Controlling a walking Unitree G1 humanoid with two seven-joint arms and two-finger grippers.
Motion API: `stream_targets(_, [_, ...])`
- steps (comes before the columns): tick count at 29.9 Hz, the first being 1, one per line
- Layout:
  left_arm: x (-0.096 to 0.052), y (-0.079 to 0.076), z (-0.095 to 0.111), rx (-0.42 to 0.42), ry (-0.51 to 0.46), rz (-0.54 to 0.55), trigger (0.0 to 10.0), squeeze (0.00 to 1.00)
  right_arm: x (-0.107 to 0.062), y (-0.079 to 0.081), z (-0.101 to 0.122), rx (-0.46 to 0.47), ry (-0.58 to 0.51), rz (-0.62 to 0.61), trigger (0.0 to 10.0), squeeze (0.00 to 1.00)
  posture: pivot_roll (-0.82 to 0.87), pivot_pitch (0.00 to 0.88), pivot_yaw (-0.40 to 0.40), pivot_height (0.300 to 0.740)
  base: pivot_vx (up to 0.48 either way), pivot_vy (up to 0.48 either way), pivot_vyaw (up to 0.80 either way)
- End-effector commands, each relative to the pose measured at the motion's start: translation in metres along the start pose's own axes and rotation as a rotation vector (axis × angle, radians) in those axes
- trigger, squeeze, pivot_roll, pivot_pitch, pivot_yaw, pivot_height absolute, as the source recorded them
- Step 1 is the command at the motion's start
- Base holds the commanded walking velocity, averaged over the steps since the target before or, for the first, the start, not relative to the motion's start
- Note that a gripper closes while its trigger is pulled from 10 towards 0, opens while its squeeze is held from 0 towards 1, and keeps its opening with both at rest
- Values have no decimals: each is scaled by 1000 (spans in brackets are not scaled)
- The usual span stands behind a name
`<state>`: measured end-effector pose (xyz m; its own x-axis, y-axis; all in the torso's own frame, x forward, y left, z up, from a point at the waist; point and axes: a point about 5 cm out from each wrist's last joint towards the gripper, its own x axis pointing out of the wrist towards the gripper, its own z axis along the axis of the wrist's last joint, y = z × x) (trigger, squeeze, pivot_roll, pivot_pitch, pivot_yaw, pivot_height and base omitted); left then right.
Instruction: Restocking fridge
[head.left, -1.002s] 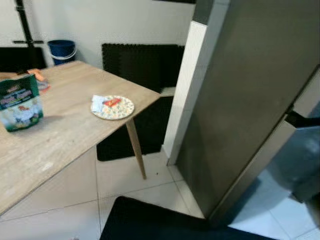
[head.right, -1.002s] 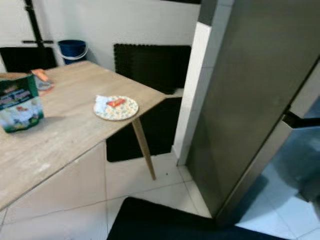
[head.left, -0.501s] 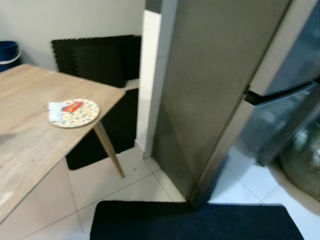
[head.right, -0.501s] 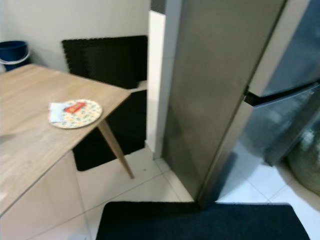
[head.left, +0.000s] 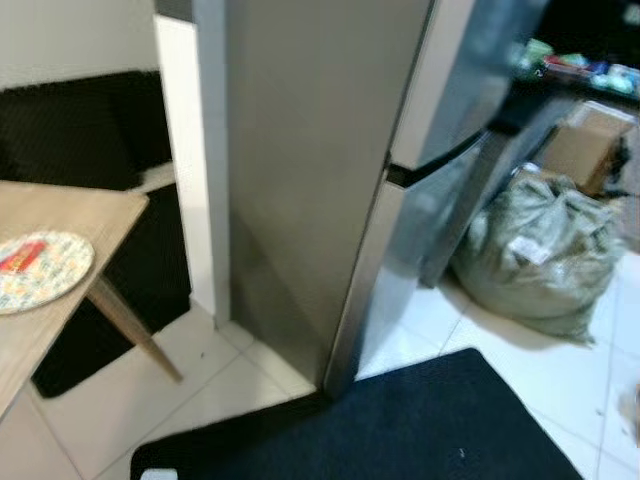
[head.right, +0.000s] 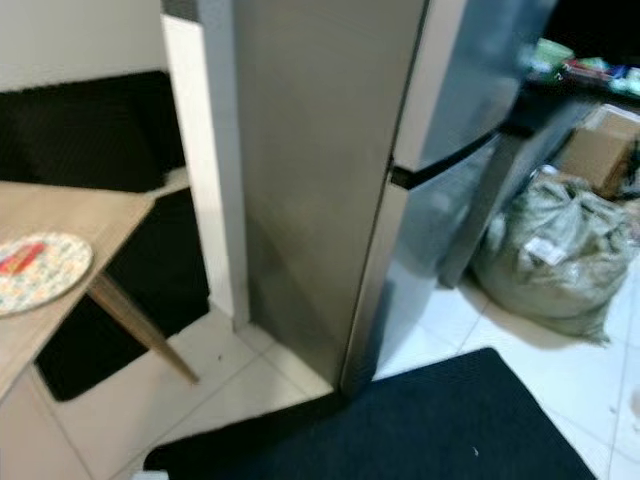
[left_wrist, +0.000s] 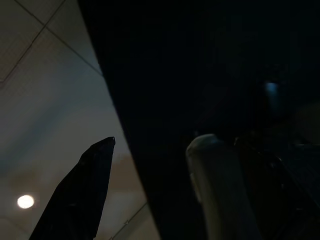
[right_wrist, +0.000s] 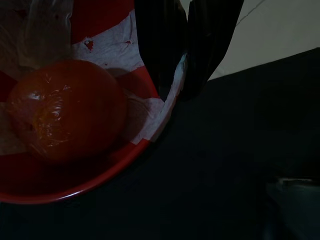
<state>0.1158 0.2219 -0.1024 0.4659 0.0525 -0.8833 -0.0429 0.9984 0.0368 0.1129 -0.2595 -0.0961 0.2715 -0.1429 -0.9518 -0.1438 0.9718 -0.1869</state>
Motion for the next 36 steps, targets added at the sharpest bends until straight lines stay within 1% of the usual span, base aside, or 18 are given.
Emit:
stream_targets(1, [1, -1, 7, -12, -25, -2, 10000, 0, -1, -6, -3, -4, 7, -20, 10000, 0, -83, 13, -61, 740, 0, 0, -763])
stream_targets(4, [2, -4, 7, -20, -28, -6, 10000, 0, -1, -6, -2, -52, 3, -16, 10000, 0, -96, 14, -54, 740, 0, 0, -763])
stream_targets(7, [2, -12, 5, 10, -15, -35, 10000, 0, -1, -6, -5, -56, 12, -11, 10000, 0, -109, 2, -73, 740, 0, 0, -765])
stream_targets(11, [3, -13, 7, 2, -20, -32, 10000, 0, -1, -6, -5, -61, 13, -10, 10000, 0, -109, 1, -74, 740, 0, 0, -769])
stream_targets(14, [4, -18, 7, -7, -22, -39, 10000, 0, -2, -11, -5, -60, 12, -22, 10000, 0, -120, 0, -75, 740, 0, 0, -769])
stream_targets(16, [4, -23, 7, 8, -19, -57, 10000, 0, -3, -16, -4, -65, 10, -32, 10000, 0, -126, 0, -86, 740, 0, 0, -763])
stream_targets(18, [4, -24, 7, -2, -22, -53, 10000, 0, -3, -18, -3, -73, 7, -36, 10000, 0, -126, 0, -87, 740, 0, 0, -766])
stream_targets(20, [4, -22, 7, -15, -29, -45, 10000, 0, -3, -18, 0, -78, -5, -42, 10000, 0, -142, 0, -76, 740, 0, 0, -763])
stream_targets(21, [3, -20, 5, -23, -25, -38, 10000, 0, -3, -17, 2, -59, -18, -42, 10000, 0, -158, 0, -63, 740, 0, 0, -669])
stream_targets(24, [2, -15, -1, 0, -3, -31, 10000, 0, -2, -11, 2, -66, -36, -26, 10000, 0, -155, 0, -50, 740, 0, 0, 0])
stream_targets(26, [2, -14, 0, 6, -4, -31, 10000, 0, -2, -10, 0, -73, -32, -24, 10000, 0, -155, 0, -50, 740, 0, 0, 0])
stream_targets(27, [2, -12, 1, 13, -8, -26, 10000, 0, -2, -8, -3, -75, -26, -17, 10000, 0, -153, 14, -47, 740, 0, -251, 0])
stream_targets(29, [2, -10, 3, 29, -13, -12, 10000, 0, -2, -7, -9, -92, -6, -23, 10000, 0, -145, 11, -46, 740, 0, -292, 0])
stream_targets(30, [2, -10, 4, 22, -16, -11, 10000, 0, -2, -6, -13, -84, 5, -16, 10000, 0, -146, 13, -53, 740, 0, -352, 0])
stream_targets(31, [2, -10, 5, 32, -17, -16, 10000, 0, -2, -5, -16, -100, 14, -3, 10000, 0, -144, 12, -58, 740, 0, -390, 0])
stream_targets(33, [2, -10, 6, 40, -17, -20, 10000, 0, -2, -3, -18, -110, 19, 8, 10000, 0, -143, 8, -61, 740, 0, -390, 0])
stream_targets(34, [3, -9, 7, 29, -21, -16, 10000, 0, -2, -3, -19, -116, 21, 11, 10000, 0, -145, 11, -60, 740, 0, -409, 0])
stream_targets(36, [3, -9, 7, 16, -24, -12, 10000, 0, -2, -3, -18, -101, 13, 7, 10000, 0, -145, 8, -57, 740, 0, -420, 0])
